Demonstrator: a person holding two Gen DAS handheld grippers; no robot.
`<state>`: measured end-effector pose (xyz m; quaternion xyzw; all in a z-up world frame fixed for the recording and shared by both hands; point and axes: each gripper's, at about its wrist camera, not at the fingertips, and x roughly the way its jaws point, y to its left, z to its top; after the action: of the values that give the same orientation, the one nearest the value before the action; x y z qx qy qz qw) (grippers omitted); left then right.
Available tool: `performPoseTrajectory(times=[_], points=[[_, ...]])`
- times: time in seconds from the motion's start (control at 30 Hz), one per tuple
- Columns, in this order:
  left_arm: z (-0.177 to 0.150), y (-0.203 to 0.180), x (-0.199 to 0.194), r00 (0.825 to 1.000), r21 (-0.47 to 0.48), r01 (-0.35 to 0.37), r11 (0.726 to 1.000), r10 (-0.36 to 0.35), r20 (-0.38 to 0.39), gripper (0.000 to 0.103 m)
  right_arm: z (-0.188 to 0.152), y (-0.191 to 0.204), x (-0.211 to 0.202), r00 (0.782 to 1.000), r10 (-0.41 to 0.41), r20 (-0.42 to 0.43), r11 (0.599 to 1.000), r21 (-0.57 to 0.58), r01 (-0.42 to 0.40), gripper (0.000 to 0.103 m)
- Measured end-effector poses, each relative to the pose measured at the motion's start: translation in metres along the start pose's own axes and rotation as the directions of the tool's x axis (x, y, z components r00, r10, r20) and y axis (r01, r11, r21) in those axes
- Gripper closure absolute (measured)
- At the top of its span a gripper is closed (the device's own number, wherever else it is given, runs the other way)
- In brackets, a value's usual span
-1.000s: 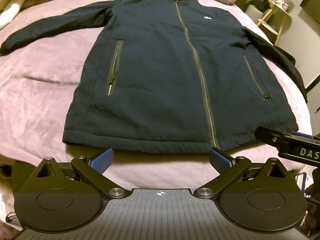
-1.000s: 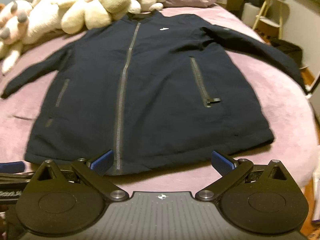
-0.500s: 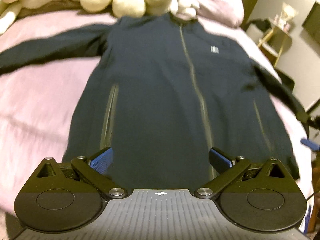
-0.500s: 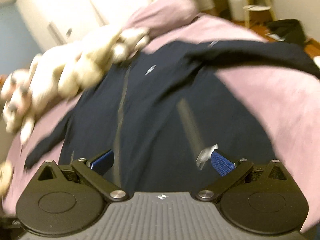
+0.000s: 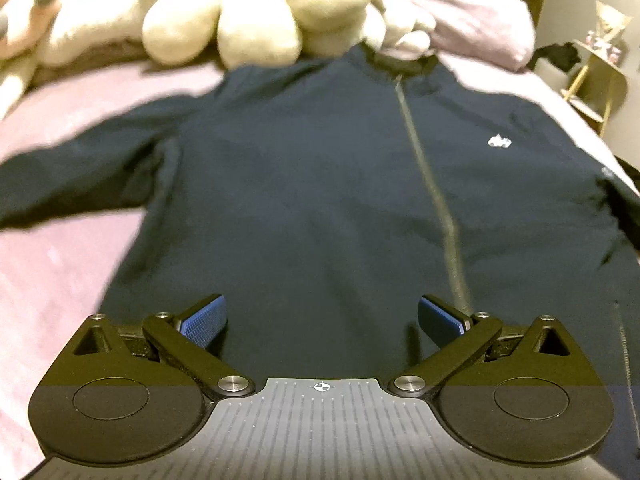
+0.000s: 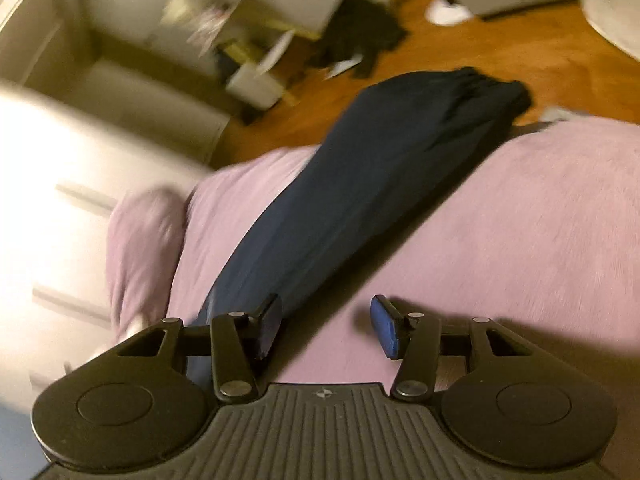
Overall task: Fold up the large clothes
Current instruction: 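Grasp the sleeve cuff nearest the right gripper and lift it, then grasp the other sleeve cuff with the left gripper while right gripper carries its sleeve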
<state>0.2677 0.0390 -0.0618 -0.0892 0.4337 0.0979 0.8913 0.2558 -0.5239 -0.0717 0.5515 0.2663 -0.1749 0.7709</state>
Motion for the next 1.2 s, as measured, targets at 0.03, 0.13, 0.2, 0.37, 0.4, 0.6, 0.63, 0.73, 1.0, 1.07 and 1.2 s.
performPoseTrajectory(times=[0.03, 0.13, 0.2, 0.37, 0.4, 0.6, 0.63, 0.73, 1.0, 1.07, 1.2], points=[[-0.002, 0.003, 0.008, 0.999, -0.022, 0.011, 1.000, -0.011, -0.034, 0.000, 0.006, -0.010, 0.004, 1.000, 0.018, 0.012, 0.999, 0.044, -0.018, 0.052], [-0.012, 0.013, 0.011, 0.999, -0.033, 0.044, 0.999, -0.044, 0.003, 0.000, 0.021, -0.028, 0.014, 0.997, 0.048, 0.065, 0.989, 0.136, -0.057, 0.052], [-0.017, 0.016, 0.011, 0.998, -0.007, 0.067, 0.998, -0.067, 0.018, 0.000, 0.029, -0.034, 0.022, 0.996, 0.041, 0.084, 0.982, 0.178, -0.056, 0.052], [-0.019, 0.021, 0.011, 0.994, 0.047, 0.106, 0.993, -0.106, 0.002, 0.000, 0.047, -0.042, 0.045, 0.997, 0.021, 0.073, 0.961, 0.273, -0.040, 0.085], [-0.018, 0.020, 0.012, 0.994, 0.052, 0.110, 0.993, -0.110, -0.005, 0.000, 0.051, -0.041, 0.046, 0.998, -0.002, 0.066, 0.966, 0.258, -0.015, 0.087], [-0.006, 0.028, -0.003, 0.995, -0.001, 0.100, 0.995, -0.100, 0.007, 0.000, 0.017, 0.099, 0.008, 0.938, -0.116, 0.328, 0.895, -0.374, 0.242, 0.092], [-0.005, 0.031, -0.007, 0.995, -0.016, 0.102, 0.995, -0.102, 0.021, 0.000, -0.010, 0.133, 0.002, 0.936, -0.048, 0.350, 0.799, -0.549, 0.246, 0.092], [0.001, 0.037, -0.021, 0.990, -0.037, 0.124, 0.992, -0.121, 0.068, 0.000, -0.101, 0.195, -0.001, 0.969, 0.133, 0.206, 0.473, -0.873, 0.121, 0.091], [0.030, 0.045, -0.022, 0.943, -0.087, 0.326, 0.941, -0.317, 0.103, 0.000, -0.338, 0.181, 0.056, 0.978, -0.022, -0.207, -0.312, -0.928, -0.204, 0.059], [0.038, 0.041, -0.013, 0.924, -0.113, 0.379, 0.918, -0.369, 0.103, 0.000, -0.357, 0.165, 0.070, 0.984, -0.056, -0.167, -0.370, -0.912, -0.176, 0.055], [0.052, 0.018, 0.013, 0.892, -0.121, 0.451, 0.884, -0.444, 0.085, 0.000, -0.325, 0.180, 0.052, 0.977, -0.034, -0.211, -0.186, -0.959, -0.214, 0.045]])
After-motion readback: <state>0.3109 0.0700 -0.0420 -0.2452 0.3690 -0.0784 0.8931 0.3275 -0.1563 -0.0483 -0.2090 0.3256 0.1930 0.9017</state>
